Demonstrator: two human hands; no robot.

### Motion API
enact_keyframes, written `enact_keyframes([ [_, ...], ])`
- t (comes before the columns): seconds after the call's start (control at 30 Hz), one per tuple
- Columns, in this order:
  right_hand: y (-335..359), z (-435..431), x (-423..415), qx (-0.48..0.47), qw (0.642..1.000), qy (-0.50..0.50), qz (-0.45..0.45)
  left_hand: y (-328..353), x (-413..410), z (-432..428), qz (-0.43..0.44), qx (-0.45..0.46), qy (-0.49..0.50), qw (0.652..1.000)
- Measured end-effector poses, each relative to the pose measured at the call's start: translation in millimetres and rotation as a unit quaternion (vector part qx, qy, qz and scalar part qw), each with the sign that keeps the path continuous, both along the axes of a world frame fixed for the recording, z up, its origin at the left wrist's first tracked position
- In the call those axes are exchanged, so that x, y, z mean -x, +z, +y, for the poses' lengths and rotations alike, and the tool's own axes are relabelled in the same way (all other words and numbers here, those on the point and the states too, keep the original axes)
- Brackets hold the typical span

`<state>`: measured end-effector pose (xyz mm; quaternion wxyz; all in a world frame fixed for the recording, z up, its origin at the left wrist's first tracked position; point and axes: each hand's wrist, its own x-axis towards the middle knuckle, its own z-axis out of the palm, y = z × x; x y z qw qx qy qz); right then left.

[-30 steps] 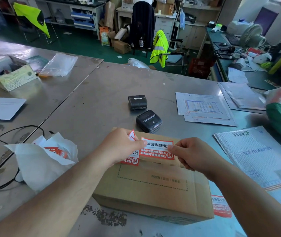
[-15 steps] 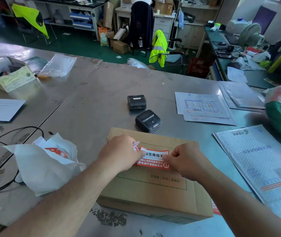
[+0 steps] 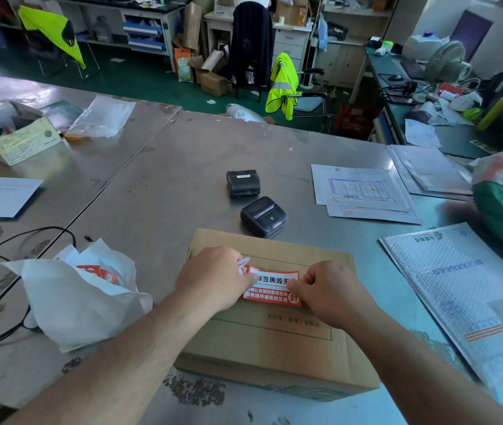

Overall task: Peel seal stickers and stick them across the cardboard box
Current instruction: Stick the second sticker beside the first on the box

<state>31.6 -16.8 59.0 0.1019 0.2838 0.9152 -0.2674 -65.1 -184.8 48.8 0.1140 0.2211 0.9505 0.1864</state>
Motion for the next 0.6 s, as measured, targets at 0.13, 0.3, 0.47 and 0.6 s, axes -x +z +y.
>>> enact_keyframes([
  [0.13,-2.7,0.9,0.6,-0.007,1.0,0.002,0.002,-2.8,0.1,0.9,0.006,0.002,-0.003,1.0],
  [0.3,-4.6,-0.2,0.5,-0.015,1.0,0.0,0.002,-3.1,-0.3,2.2,0.015,0.013,0.0,1.0],
  [0.47,-7.9,-1.3,1.9,-0.024,1.0,0.002,0.003,-3.6,-0.9,2.4,0.021,0.025,0.001,0.999],
  [0.6,-9.8,-1.4,2.8,-0.03,1.0,0.004,-0.003,-3.3,-1.6,3.6,0.025,0.034,-0.001,0.999],
])
